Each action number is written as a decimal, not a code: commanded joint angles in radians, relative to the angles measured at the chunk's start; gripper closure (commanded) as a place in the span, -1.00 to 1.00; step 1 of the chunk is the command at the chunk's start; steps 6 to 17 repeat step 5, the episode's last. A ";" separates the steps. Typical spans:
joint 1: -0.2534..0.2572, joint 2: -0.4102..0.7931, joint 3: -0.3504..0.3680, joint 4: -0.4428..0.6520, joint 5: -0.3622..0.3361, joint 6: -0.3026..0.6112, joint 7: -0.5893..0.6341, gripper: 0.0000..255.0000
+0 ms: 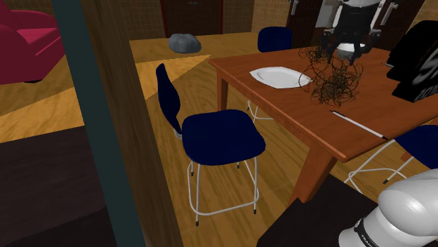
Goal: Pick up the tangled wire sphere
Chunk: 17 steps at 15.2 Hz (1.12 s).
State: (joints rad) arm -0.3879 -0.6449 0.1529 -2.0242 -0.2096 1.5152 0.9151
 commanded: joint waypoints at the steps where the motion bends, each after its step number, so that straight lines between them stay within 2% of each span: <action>1: -0.002 0.011 0.001 0.037 -0.002 -0.023 -0.006 1.00; 4: -0.005 0.026 0.002 0.079 -0.003 -0.049 -0.012 1.00; 17: -0.005 0.026 0.002 0.079 -0.003 -0.049 -0.012 1.00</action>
